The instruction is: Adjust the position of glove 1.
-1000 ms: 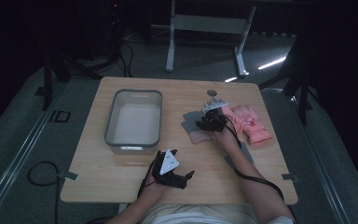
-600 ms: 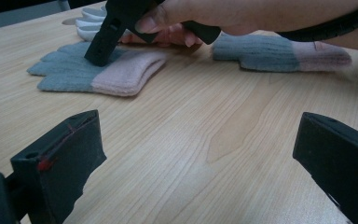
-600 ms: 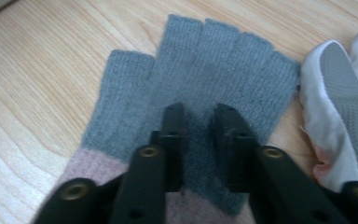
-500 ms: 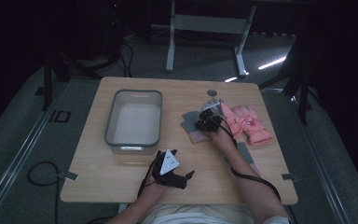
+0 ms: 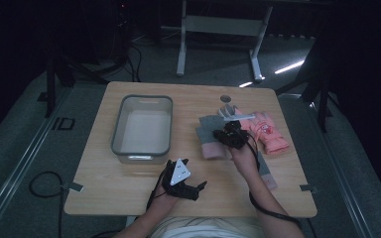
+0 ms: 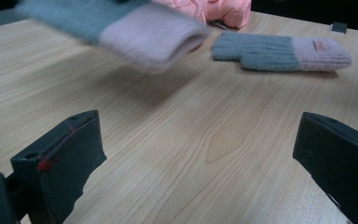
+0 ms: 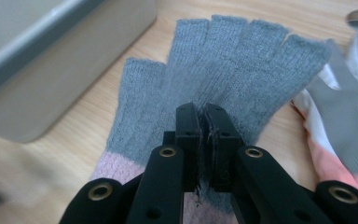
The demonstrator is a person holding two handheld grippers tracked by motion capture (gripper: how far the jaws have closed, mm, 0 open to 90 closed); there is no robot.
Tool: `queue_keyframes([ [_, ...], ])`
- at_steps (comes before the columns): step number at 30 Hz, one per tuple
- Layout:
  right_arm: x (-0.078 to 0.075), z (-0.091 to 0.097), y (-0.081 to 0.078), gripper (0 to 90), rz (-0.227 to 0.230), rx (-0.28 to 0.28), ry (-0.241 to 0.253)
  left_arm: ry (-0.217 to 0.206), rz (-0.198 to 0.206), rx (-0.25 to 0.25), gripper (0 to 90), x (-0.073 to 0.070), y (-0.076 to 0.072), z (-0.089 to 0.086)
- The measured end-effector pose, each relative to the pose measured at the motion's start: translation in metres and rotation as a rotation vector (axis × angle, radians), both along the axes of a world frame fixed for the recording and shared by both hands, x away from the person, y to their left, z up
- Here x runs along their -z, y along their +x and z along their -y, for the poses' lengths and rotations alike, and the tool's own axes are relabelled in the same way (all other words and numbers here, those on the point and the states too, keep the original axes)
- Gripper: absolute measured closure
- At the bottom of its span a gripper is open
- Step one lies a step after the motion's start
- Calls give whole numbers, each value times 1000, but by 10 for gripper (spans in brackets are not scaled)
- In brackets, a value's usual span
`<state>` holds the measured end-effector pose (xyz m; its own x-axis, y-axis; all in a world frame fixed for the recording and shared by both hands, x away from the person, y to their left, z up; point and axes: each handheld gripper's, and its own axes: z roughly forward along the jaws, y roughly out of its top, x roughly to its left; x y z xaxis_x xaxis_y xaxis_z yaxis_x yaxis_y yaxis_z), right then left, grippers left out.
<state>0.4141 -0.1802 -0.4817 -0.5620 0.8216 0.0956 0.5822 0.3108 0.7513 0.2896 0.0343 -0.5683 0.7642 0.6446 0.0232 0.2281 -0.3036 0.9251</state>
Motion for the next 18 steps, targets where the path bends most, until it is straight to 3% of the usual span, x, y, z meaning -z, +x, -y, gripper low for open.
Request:
queue_keyframes([
  [3, -4, 7, -20, 850, 13, 30, 11, -3, 0, 2, 12, 0, 0, 0],
  [6, -3, 14, -35, 850, 3, 10, 44, -3, -1, 1, 12, 0, 0, -1],
  [8, -2, 17, -45, 850, 15, 30, 25, -8, -2, 1, 12, 0, 1, -1],
  [15, 21, 20, -67, 850, -11, 85, 25, -3, 3, 1, 12, 0, 0, -1],
  [18, 32, 18, -72, 850, -51, 84, 45, -6, 2, 0, 11, 0, 0, -1],
])
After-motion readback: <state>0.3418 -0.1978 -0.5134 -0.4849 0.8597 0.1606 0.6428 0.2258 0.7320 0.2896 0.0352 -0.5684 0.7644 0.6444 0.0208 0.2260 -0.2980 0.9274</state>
